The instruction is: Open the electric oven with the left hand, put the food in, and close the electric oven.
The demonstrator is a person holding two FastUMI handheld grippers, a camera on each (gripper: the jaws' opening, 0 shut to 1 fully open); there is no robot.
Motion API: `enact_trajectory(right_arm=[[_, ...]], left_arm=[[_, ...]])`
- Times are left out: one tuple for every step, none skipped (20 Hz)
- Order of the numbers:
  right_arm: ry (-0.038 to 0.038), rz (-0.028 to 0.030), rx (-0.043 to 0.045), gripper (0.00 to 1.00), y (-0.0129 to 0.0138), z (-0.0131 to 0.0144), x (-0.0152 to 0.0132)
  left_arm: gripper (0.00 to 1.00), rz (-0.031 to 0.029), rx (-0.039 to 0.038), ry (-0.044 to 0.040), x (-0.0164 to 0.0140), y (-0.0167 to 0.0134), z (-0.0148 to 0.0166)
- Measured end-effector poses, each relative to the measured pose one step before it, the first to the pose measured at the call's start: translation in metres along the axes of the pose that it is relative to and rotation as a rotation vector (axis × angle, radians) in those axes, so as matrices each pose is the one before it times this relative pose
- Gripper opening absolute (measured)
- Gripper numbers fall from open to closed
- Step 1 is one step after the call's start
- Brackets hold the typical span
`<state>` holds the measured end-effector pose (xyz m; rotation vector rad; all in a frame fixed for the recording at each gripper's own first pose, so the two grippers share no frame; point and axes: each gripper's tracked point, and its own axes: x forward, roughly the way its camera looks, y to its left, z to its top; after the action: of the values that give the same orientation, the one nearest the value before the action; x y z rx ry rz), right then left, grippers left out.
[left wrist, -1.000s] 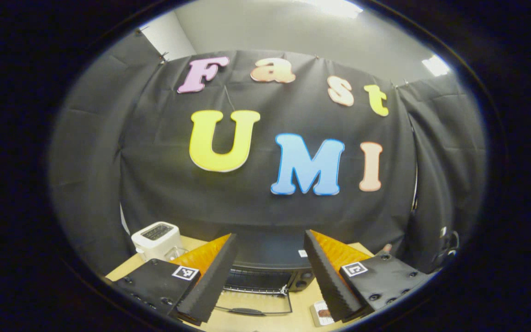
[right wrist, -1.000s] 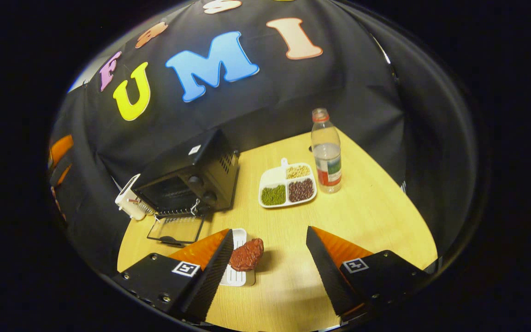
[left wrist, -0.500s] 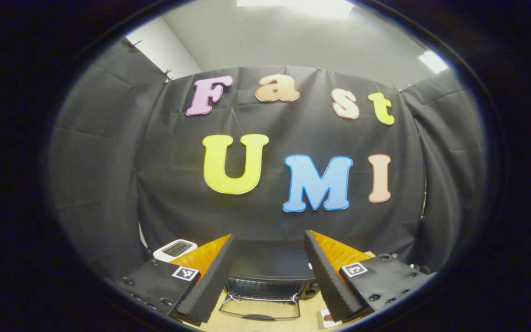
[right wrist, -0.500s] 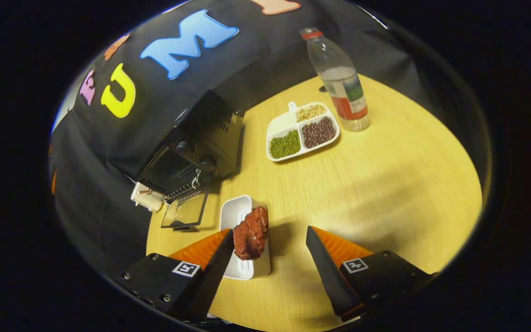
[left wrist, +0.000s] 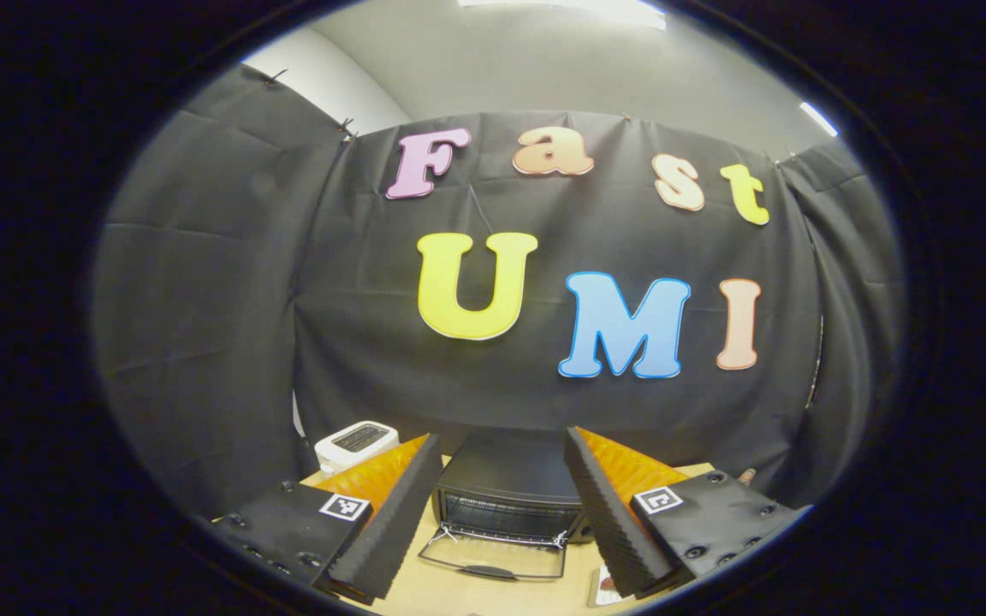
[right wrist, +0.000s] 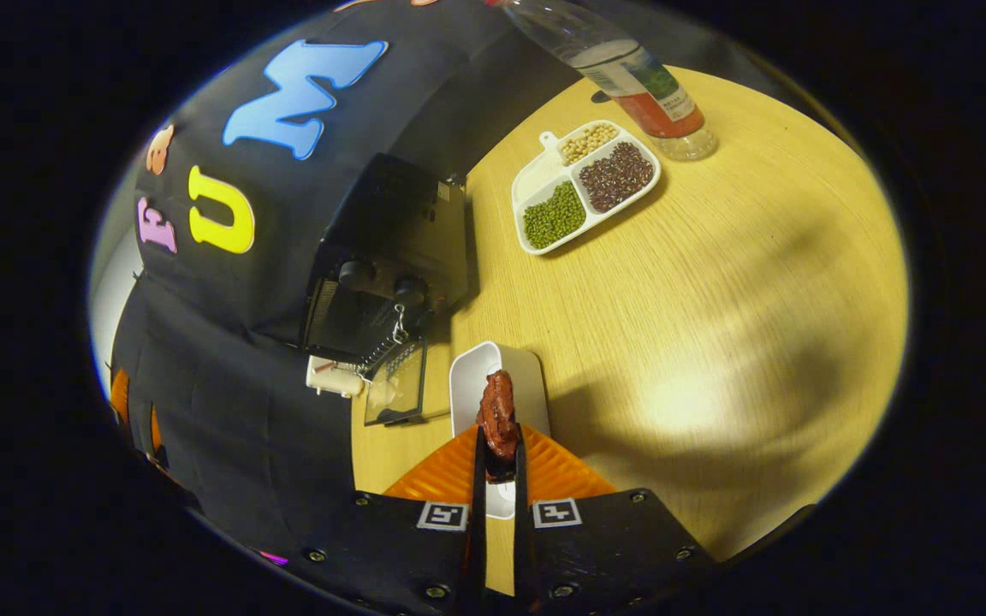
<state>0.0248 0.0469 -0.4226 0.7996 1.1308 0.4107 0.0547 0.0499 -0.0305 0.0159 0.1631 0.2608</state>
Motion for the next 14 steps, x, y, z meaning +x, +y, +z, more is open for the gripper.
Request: enact_trajectory(right_arm=[[-0.0094, -0.00117, 0.01609, 0.13, -0.00024, 0.00133, -0.00208], [0.00064, 0.00308, 0.00184, 0.07, 0.00075, 0.0008, 0.00182], [0.00208, 0.00111, -0.00284, 0.07, 0.00104, -0.00167, -0.00239], [-0.00306, 0.00294, -0.005, 0.07, 0.00111, 0.00117, -0.00016], [-0.0005, 0.00865, 0.00244, 0.07, 0.00415, 0.00121, -0.00299], [-0.0076, 0.01164, 0.00948, 0.07, 0.0057, 0.00167, -0.00391], [-0.01658, 0.01857, 0.00939, 0.07, 0.00736, 0.002, -0.00341], [-0.02023, 0.0168, 0.00505, 0.07, 0.00951, 0.00299, -0.00509], [-0.01676, 0.02202, 0.00829, 0.07, 0.01133, 0.0002, -0.00659], [-0.0137, 0.01919, 0.01154, 0.07, 0.0116, 0.00157, -0.00512], [-0.01219, 0.01905, 0.00597, 0.07, 0.01109, -0.00092, -0.00366], [-0.01313, 0.01937, 0.00074, 0.07, 0.0113, -0.00128, -0.00384], [-0.01413, 0.01904, 0.00178, 0.07, 0.0119, 0.00099, -0.00284], [-0.01095, 0.02279, 0.00553, 0.07, 0.01379, -0.00125, -0.00068]], left_arm=[[0.99, -0.00569, 0.00412, 0.00313, -0.00207, -0.00154, -0.00164], [0.99, -0.00658, 0.00811, 0.00307, -0.00122, -0.00155, -0.00042], [0.98, -0.00507, 0.00723, 0.00065, 0.00086, -0.00052, -0.00074], [0.98, -0.00822, 0.00325, -0.00258, 0.00101, -0.00062, 0.00104], [0.98, -0.01341, -0.00089, -0.00331, -0.00085, -0.00063, 0.00262], [0.97, -0.01655, -0.00284, 0.00041, -0.00001, -0.00134, 0.00217], [0.97, -0.01604, -0.00227, -0.00182, -0.00039, 0.00035, 0.00234], [0.97, -0.00839, -0.00064, -0.00742, 0.00027, 0.00332, 0.0008], [1.0, -0.00252, 0.00322, -0.01621, 0.00088, 0.00406, 0.00582], [1.0, -0.00606, 0.00275, -0.00996, -0.00081, 0.0042, 0.00286], [0.95, -0.01259, -0.00606, -0.00696, -0.00143, 0.00059, 0.00248], [0.9, -0.01538, -0.01034, -0.00622, 0.00121, 0.00135, 0.00116], [0.9, -0.01354, -0.00626, -0.00527, -0.00007, 0.0041, 0.00324], [0.9, -0.00827, -0.00127, -0.00378, 0.00039, 0.00465, 0.00167]])
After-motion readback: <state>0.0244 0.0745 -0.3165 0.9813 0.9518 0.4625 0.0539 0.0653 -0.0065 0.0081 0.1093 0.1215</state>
